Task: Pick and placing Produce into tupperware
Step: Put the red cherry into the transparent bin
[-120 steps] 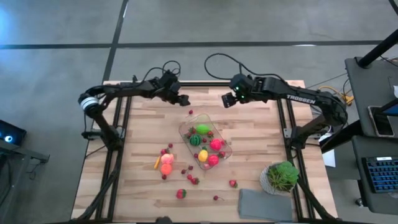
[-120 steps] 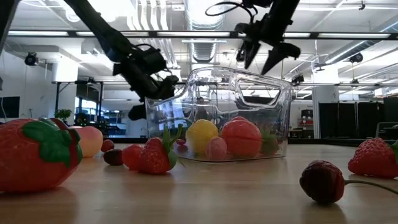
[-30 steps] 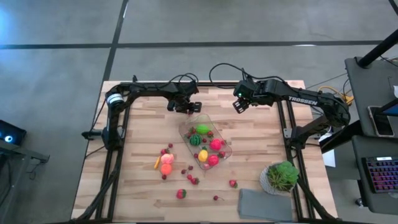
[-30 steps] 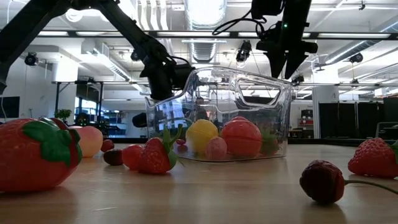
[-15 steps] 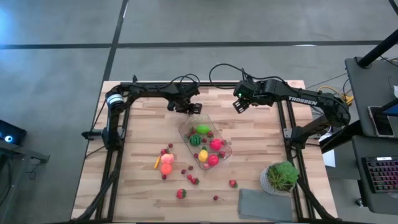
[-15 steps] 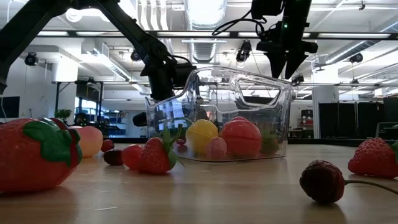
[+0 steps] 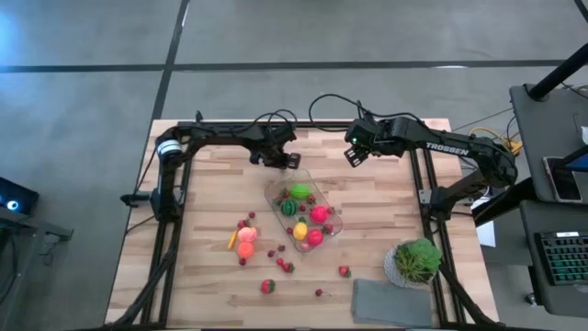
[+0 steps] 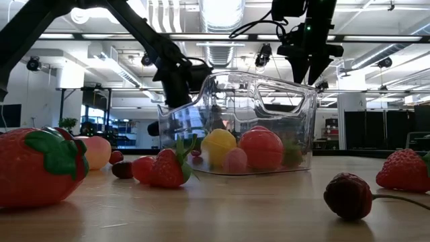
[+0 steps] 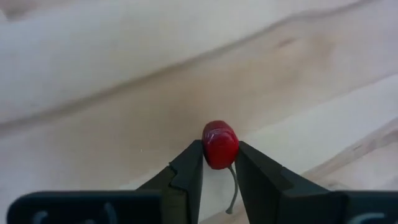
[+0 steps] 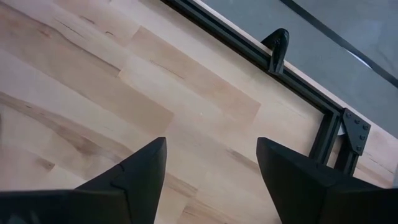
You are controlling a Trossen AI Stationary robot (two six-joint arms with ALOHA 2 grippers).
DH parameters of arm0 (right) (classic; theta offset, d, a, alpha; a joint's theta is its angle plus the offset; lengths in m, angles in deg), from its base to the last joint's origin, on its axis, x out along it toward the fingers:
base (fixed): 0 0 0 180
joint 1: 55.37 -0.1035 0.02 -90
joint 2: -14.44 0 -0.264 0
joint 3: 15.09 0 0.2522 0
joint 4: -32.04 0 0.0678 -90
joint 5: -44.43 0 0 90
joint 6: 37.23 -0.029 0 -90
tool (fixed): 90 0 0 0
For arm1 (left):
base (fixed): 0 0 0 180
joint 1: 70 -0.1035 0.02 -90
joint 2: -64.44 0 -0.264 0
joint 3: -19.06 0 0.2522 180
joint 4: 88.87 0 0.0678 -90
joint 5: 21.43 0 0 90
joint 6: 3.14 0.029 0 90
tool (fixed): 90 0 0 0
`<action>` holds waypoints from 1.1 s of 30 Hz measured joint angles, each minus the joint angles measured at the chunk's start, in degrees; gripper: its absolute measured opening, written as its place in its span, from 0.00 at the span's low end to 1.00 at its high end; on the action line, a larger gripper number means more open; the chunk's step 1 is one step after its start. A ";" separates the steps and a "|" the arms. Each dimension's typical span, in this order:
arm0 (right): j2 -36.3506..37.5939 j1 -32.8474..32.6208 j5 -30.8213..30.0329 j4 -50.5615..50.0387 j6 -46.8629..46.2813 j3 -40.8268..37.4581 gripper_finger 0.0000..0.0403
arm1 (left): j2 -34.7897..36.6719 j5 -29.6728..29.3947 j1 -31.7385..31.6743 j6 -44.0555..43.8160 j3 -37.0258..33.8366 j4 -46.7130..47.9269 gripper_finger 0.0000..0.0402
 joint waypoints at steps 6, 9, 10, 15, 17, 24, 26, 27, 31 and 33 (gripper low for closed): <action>0.00 0.00 0.02 -0.02 0.00 0.00 0.60 | 1.79 -0.79 0.42 1.70 0.12 -1.82 0.19; 0.00 0.00 0.02 -0.02 0.00 -0.02 0.60 | 3.76 -1.21 0.69 4.83 0.26 -1.88 0.19; 0.00 0.00 0.02 -0.01 0.00 -0.01 0.59 | 4.82 -1.57 0.93 6.71 0.26 -2.19 0.19; 0.00 0.00 0.04 0.02 -0.02 -0.02 0.60 | 10.95 -3.98 4.78 22.35 0.09 -6.31 0.18; 0.00 0.00 0.04 0.02 -0.02 -0.02 0.60 | 13.78 -3.71 6.85 28.24 -0.20 -8.72 0.18; 0.00 0.00 0.73 0.46 1.04 -0.02 0.59 | 16.27 1.34 11.02 34.14 -0.59 -9.99 0.18; 0.00 0.00 2.55 0.52 2.98 -0.02 0.59 | 16.10 4.46 10.86 32.42 -0.94 -9.95 0.18; 0.00 0.00 3.12 0.59 4.05 -0.06 0.59 | 15.89 5.26 10.82 31.25 -1.25 -10.27 0.18; -0.01 -0.04 3.67 0.57 7.28 -0.14 0.59 | 15.34 9.10 11.94 27.59 -1.92 -10.91 0.18; -0.02 -0.02 3.68 0.57 7.93 -0.22 0.59 | 15.33 9.40 13.04 26.65 -2.40 -13.93 0.18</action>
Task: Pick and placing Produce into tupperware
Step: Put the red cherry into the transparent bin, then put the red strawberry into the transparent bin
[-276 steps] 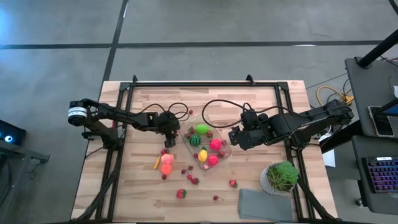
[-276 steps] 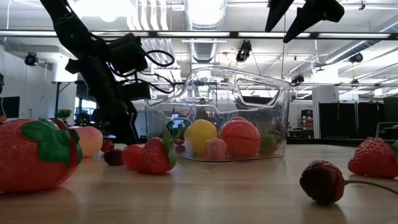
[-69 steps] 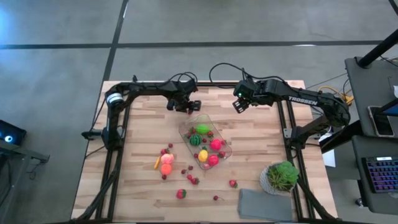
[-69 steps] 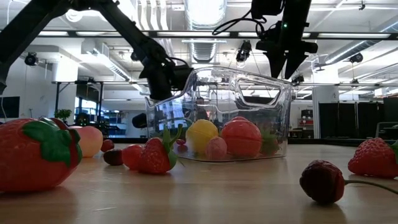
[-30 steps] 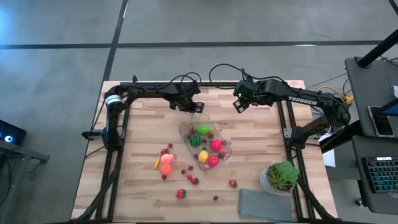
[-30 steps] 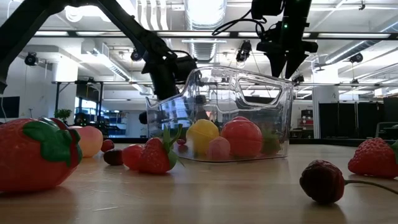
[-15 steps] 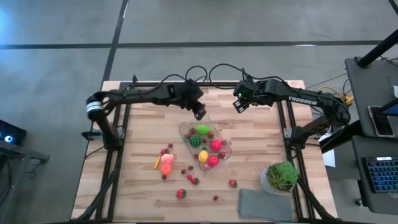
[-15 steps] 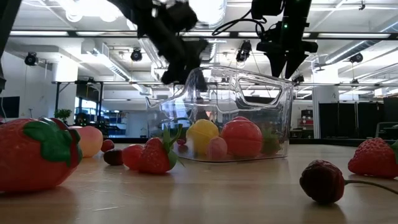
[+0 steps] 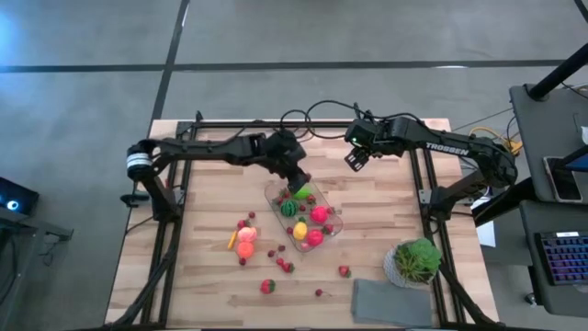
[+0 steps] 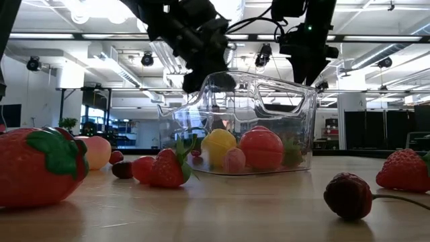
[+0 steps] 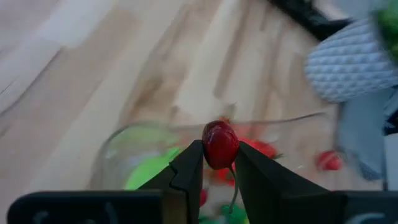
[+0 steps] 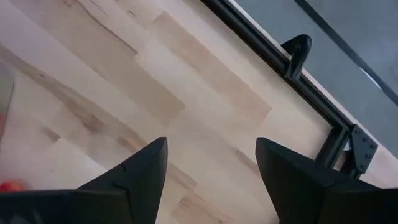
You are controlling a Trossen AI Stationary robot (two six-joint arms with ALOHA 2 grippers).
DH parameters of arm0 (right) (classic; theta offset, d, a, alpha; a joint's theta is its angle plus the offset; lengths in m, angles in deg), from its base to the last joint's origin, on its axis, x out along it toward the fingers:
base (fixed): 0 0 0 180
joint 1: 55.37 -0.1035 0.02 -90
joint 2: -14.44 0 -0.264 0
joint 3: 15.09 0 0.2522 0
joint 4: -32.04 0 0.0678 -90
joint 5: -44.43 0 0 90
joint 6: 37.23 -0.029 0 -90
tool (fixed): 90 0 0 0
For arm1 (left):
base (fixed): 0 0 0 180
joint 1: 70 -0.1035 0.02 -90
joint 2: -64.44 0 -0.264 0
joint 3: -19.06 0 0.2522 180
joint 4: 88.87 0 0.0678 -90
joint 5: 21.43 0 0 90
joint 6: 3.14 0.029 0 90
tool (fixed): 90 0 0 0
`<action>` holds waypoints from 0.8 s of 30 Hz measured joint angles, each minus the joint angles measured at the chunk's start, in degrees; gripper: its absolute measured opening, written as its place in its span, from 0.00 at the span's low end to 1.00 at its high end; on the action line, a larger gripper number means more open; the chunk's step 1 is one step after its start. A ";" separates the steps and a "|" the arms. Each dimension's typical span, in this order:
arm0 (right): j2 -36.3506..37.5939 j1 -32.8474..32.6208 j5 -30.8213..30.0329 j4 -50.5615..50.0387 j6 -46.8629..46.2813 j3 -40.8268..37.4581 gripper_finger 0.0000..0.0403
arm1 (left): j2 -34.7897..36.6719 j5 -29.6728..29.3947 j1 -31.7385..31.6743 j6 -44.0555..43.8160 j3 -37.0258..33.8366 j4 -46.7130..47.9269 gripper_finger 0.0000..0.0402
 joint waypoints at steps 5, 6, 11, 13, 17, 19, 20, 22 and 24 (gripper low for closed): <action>-0.02 0.00 6.98 0.44 6.12 -0.21 0.59 | -0.36 -0.33 2.42 -2.15 -0.40 -2.41 0.18; -0.02 -0.01 10.12 0.82 8.77 -0.35 0.59 | -0.62 -1.96 2.91 -3.43 -0.44 -2.46 0.18; -0.10 -0.59 14.63 1.15 14.73 -0.82 0.59 | -0.86 -5.85 4.49 -9.11 -1.58 -1.77 0.18; -0.22 -0.50 12.90 0.44 14.75 -0.88 0.59 | -0.87 -5.64 4.95 -11.49 -2.23 -0.68 0.19; -0.24 -0.79 12.56 0.47 9.05 -0.89 0.59 | -1.05 -5.45 5.81 -15.71 -4.90 1.76 0.22; -0.24 -1.33 14.06 0.55 5.12 -0.95 0.59 | -1.05 -5.67 6.47 -17.10 -6.10 1.73 0.26; -0.24 -1.69 15.40 0.52 4.67 -0.98 0.59 | -1.05 -5.87 6.86 -17.95 -6.65 1.67 0.28; -0.24 -2.94 15.76 1.10 4.72 -1.03 0.59 | -1.05 -6.83 7.98 -18.00 -7.51 1.87 0.34; -0.24 -4.52 15.66 1.72 4.87 -1.50 0.59 | -1.04 -8.48 9.11 -18.04 -7.95 1.63 0.41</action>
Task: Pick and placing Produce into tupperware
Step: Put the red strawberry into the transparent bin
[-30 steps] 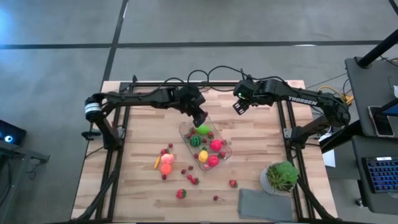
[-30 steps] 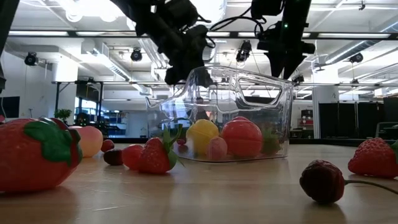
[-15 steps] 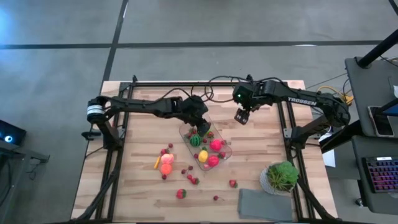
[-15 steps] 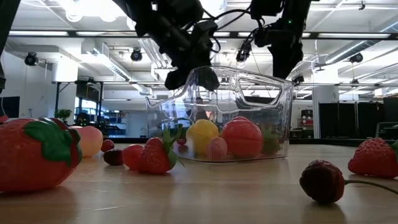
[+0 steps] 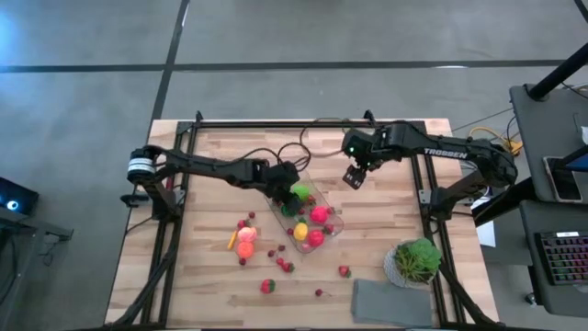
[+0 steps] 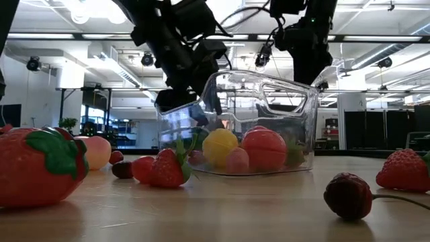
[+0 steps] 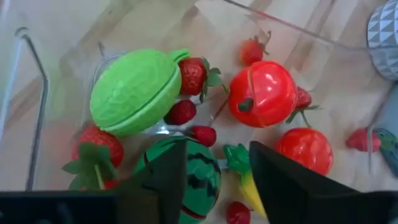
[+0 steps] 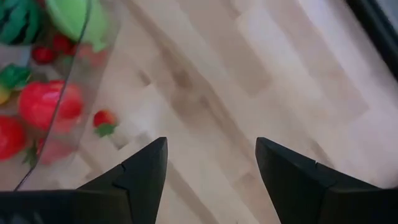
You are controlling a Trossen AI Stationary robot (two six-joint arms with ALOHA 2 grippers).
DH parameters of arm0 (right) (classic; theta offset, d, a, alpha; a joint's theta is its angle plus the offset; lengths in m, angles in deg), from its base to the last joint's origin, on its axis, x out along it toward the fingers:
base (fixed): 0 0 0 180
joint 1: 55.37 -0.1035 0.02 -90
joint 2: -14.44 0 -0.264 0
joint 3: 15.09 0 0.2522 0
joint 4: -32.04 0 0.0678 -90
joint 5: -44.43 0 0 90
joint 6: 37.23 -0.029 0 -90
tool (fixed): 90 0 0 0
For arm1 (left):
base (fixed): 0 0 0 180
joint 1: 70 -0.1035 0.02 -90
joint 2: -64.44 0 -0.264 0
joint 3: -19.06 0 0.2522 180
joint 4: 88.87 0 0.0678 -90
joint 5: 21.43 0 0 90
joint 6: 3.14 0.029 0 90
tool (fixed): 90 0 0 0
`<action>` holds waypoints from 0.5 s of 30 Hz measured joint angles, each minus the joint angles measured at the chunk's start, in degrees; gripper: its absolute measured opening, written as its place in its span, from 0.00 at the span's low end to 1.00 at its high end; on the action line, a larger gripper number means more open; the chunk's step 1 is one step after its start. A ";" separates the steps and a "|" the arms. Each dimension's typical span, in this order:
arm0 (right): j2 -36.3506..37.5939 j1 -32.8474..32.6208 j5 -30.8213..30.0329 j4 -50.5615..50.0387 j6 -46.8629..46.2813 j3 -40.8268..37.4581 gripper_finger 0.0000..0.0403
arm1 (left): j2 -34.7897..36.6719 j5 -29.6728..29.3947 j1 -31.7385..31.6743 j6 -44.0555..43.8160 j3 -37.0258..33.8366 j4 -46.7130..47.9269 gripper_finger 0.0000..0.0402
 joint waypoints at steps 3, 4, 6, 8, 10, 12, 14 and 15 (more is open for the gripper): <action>0.00 -2.35 0.46 0.13 -0.55 -0.98 0.59 | 0.01 -0.54 1.33 0.00 -0.16 0.02 0.50; 0.00 -2.97 1.26 0.17 -0.53 -1.46 0.59 | 0.02 -0.50 1.70 -0.02 -0.14 0.04 0.53; 0.00 -3.83 4.34 0.64 0.84 -2.89 0.59 | 0.31 -0.44 2.44 0.00 -0.10 0.05 0.57; 0.00 -4.86 6.46 2.59 4.33 -5.21 0.59 | 0.55 -0.32 3.08 0.00 -0.10 0.15 0.59; 0.00 -5.98 6.51 4.18 8.52 -7.99 0.59 | 0.71 -0.28 3.60 0.44 -0.14 1.16 0.60; 0.00 -6.65 6.56 5.58 11.79 -10.85 0.59 | 0.71 -0.29 4.02 1.39 -0.19 3.06 0.60; -0.14 -7.05 6.53 6.72 13.10 -13.40 0.59 | 0.88 -0.30 4.38 1.53 -0.14 4.91 0.60; -0.18 -7.08 6.68 7.40 13.37 -14.58 0.59 | 1.33 -0.28 4.57 1.65 -0.06 5.75 0.60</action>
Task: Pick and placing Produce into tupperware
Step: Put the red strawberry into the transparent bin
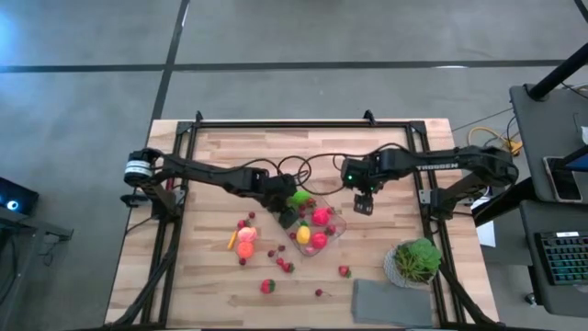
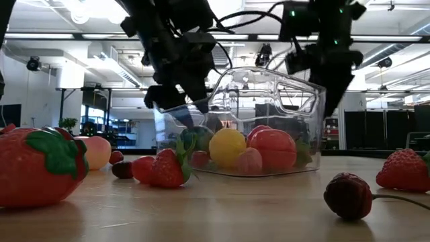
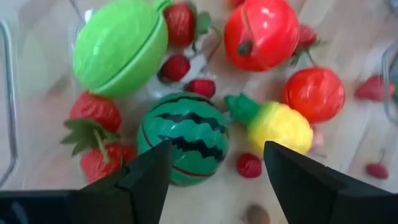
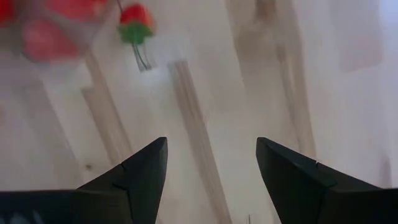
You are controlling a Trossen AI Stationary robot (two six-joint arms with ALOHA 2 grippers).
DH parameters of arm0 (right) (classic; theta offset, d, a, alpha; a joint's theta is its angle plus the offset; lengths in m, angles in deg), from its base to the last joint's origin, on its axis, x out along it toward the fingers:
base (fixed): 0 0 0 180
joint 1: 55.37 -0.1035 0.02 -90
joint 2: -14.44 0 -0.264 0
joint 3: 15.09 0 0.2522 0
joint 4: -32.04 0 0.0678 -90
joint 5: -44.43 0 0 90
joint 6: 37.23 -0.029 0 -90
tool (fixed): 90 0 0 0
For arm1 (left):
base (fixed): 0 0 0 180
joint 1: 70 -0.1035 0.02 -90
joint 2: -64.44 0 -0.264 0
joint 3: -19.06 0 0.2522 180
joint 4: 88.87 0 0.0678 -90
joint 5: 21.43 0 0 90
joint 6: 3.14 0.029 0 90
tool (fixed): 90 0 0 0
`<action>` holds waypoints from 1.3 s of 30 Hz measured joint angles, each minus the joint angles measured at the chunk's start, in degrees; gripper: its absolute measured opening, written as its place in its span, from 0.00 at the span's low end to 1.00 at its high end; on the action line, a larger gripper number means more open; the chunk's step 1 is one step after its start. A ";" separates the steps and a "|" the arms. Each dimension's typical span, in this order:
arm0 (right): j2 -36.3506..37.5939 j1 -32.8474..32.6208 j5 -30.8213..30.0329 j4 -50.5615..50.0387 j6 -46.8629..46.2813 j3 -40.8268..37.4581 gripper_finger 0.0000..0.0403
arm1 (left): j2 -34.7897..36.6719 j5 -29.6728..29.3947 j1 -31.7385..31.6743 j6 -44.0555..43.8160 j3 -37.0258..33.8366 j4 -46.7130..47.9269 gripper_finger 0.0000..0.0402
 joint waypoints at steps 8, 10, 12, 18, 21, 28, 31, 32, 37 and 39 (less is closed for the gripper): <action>-0.04 -0.02 6.44 12.05 1.54 -6.23 0.59 | 10.39 -6.21 0.18 7.88 1.68 -1.32 0.60; -0.04 -0.02 8.84 16.48 2.09 -7.31 0.59 | 13.29 -8.18 0.17 9.02 1.62 -1.26 0.60; -0.04 -0.02 9.26 19.98 2.16 -8.23 0.59 | 16.67 -9.40 0.12 8.96 1.32 -0.28 0.60; -0.72 -0.02 9.84 24.36 6.61 -9.59 0.59 | 25.16 -9.54 1.41 8.88 0.03 -0.35 0.60; -2.68 -0.02 13.28 24.28 6.87 -9.53 0.59 | 28.23 -9.60 1.45 8.84 -0.09 -0.45 0.60; -10.92 -1.11 20.60 25.66 3.50 -5.21 0.59 | 31.81 -13.00 1.46 8.72 -0.11 -1.91 0.60; -14.68 -1.27 20.63 25.37 3.96 -1.45 0.59 | 32.45 -13.74 1.48 8.73 -0.11 -2.39 0.60; -15.76 -1.27 20.63 24.90 4.02 -0.17 0.59 | 32.45 -13.88 1.49 8.72 -0.11 -2.33 0.60; -19.09 -1.27 18.83 20.32 4.12 3.59 0.59 | 32.03 -13.86 1.59 8.71 -0.19 -2.21 0.60; -19.24 -1.28 16.03 18.71 5.03 3.74 0.59 | 31.84 -13.85 1.63 8.55 -0.26 -2.16 0.60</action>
